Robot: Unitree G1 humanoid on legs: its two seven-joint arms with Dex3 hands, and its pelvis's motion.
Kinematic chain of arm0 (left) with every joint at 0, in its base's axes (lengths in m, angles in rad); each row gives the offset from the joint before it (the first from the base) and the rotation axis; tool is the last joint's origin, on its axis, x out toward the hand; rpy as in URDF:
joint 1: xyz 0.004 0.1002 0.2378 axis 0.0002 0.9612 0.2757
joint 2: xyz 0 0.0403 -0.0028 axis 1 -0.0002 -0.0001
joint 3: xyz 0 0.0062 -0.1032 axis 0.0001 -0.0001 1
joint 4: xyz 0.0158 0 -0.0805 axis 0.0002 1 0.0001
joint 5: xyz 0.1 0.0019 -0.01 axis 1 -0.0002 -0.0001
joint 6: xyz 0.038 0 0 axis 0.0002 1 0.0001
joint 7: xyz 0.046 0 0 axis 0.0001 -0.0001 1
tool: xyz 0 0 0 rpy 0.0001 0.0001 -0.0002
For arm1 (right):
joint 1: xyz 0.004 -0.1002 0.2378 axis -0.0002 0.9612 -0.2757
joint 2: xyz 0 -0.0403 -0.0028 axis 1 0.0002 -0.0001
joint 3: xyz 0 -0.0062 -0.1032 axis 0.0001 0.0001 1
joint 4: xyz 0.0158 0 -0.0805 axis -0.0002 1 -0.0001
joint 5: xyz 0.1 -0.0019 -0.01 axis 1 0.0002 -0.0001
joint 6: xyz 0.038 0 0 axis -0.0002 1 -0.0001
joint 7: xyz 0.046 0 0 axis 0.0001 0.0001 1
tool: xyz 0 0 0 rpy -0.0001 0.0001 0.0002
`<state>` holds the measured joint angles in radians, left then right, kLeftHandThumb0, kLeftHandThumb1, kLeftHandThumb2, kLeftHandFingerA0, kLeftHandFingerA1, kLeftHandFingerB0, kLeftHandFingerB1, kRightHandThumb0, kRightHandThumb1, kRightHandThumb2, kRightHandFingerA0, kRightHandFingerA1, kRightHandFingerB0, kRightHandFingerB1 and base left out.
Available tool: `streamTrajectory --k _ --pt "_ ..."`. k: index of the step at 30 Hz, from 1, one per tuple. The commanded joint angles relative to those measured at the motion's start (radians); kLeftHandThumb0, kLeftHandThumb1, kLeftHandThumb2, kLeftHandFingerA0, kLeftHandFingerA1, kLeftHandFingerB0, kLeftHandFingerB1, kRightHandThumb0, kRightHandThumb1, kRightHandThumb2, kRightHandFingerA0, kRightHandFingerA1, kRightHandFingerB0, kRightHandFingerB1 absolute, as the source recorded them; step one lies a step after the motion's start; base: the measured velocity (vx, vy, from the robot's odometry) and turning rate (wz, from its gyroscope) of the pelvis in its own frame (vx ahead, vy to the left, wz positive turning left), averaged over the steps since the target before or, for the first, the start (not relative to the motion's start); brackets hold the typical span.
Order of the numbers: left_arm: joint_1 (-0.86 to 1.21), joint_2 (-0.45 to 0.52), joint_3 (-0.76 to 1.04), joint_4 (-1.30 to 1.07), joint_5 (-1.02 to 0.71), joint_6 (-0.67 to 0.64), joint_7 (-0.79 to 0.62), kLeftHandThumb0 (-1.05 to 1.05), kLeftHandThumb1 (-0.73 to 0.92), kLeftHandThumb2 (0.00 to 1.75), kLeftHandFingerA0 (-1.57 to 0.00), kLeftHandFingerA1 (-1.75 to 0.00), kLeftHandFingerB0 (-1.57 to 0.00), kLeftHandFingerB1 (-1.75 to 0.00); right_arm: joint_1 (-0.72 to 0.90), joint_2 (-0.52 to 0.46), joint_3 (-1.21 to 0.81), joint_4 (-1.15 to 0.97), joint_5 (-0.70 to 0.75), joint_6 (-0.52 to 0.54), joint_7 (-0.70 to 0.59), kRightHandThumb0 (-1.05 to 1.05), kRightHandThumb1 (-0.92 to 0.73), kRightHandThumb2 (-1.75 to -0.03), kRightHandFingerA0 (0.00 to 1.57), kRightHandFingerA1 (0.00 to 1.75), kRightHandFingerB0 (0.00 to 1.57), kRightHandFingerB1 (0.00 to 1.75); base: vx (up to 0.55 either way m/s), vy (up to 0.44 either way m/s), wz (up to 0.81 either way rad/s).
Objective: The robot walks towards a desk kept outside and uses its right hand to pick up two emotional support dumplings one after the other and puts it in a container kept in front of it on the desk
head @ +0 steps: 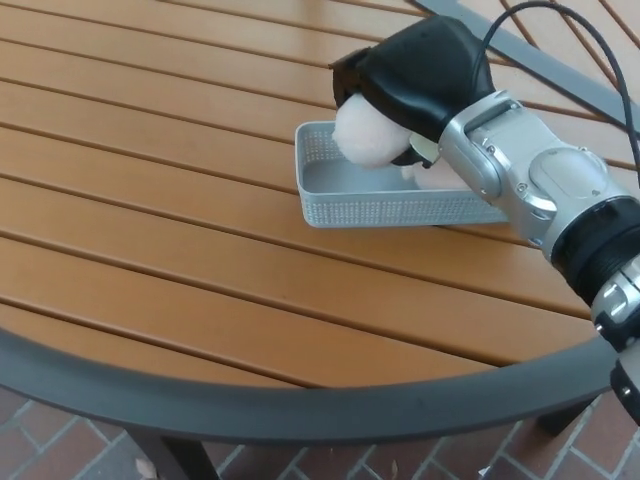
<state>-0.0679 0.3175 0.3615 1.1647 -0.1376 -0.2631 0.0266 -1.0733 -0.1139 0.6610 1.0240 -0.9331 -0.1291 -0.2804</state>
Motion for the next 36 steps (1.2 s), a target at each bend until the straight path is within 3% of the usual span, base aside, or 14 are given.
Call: streamTrajectory --k 1,12,13,16,21,22,26,27,28,32,33,36 --pt "0.018 0.001 -0.002 -0.011 -0.001 -0.037 -0.005 -0.1 0.65 0.68 -0.79 -0.75 -0.73 -0.58 -0.06 0.008 -0.002 0.1 0.003 0.081 0.012 -0.24 -0.53 -0.59 0.88 1.63 0.79 0.83 0.0 0.0 0.0" --pt "0.014 0.002 -0.013 -0.01 0.012 -0.043 0.005 -0.16 0.65 0.62 -0.8 -0.75 -0.72 -0.58 -0.112 0.029 -0.005 0.144 0.011 0.121 -0.015 -0.22 -0.5 -0.58 0.92 1.61 0.82 0.75 0.0 0.0 0.0" --pt "0.013 0.001 -0.011 -0.008 0.009 -0.042 0.003 -0.07 0.65 0.72 -0.79 -0.76 -0.72 -0.6 -0.105 0.033 -0.006 0.147 0.014 0.12 -0.017 -0.23 -0.5 -0.57 0.89 1.67 0.83 0.73 0.0 0.0 0.0" --pt "0.006 -0.003 -0.009 -0.01 0.002 -0.04 -0.005 -0.13 0.65 0.65 -0.78 -0.75 -0.71 -0.59 -0.097 0.058 -0.01 0.152 0.026 0.131 0.019 -0.26 -0.56 -0.56 0.81 1.68 0.77 0.77 0.0 0.0 0.0" --pt "0.0 -0.005 -0.019 -0.012 0.013 -0.039 0.003 -0.19 0.66 0.59 -0.81 -0.74 -0.71 -0.56 -0.102 0.084 -0.015 0.145 0.035 0.135 0.024 -0.22 -0.55 -0.56 0.83 1.68 0.74 0.73 0.0 0.0 0.0" --pt "-0.004 -0.006 -0.02 -0.01 0.013 -0.036 0.005 -0.14 0.67 0.64 -0.82 -0.76 -0.73 -0.59 -0.104 0.095 -0.014 0.149 0.039 0.133 0.04 -0.23 -0.57 -0.59 0.79 1.53 0.67 0.59 0.0 0.0 0.0" --pt "-0.006 -0.008 -0.018 -0.01 0.007 -0.034 0.002 -0.12 0.66 0.67 -0.81 -0.76 -0.73 -0.6 -0.107 0.112 -0.011 0.158 0.044 0.143 0.075 -0.2 -0.57 -0.57 0.78 1.46 0.65 0.53 0.0 0.0 0.0" --pt "-0.006 -0.009 -0.016 -0.012 0.003 -0.031 0.001 -0.1 0.66 0.69 -0.8 -0.76 -0.73 -0.6 -0.107 0.116 -0.009 0.16 0.045 0.157 0.094 -0.31 -0.44 -0.8 0.85 1.18 0.56 0.62 0.0 0.0 0.0" --pt "-0.004 -0.009 -0.014 -0.013 0.0 -0.034 -0.002 -0.06 0.63 0.73 -0.8 -0.77 -0.73 -0.61 -0.109 0.122 -0.003 0.165 0.041 0.184 0.124 -0.26 -0.6 -0.58 0.62 1.06 0.54 0.43 0.0 0.0 0.0" --pt "-0.002 -0.01 -0.011 -0.014 -0.003 -0.038 -0.005 -0.06 0.63 0.73 -0.8 -0.77 -0.73 -0.61 -0.113 0.13 0.008 0.168 0.035 0.224 0.168 -0.26 -0.6 -0.58 0.62 1.06 0.54 0.43 0.0 0.0 0.0" --pt "0.0 -0.009 -0.014 -0.015 0.001 -0.041 -0.004 -0.09 0.64 0.69 -0.79 -0.76 -0.7 -0.61 -0.117 0.129 0.029 0.175 0.016 0.249 0.201 -0.42 -0.63 -0.6 0.4 0.52 0.42 0.37 0.0 0.0 0.0" --pt "0.003 -0.008 -0.019 -0.014 0.006 -0.044 -0.006 -0.11 0.64 0.66 -0.78 -0.74 -0.71 -0.59 -0.12 0.123 0.087 0.19 -0.034 0.309 0.253 -0.49 -0.62 -0.58 0.34 0.65 0.43 0.39 0.0 0.0 0.0"
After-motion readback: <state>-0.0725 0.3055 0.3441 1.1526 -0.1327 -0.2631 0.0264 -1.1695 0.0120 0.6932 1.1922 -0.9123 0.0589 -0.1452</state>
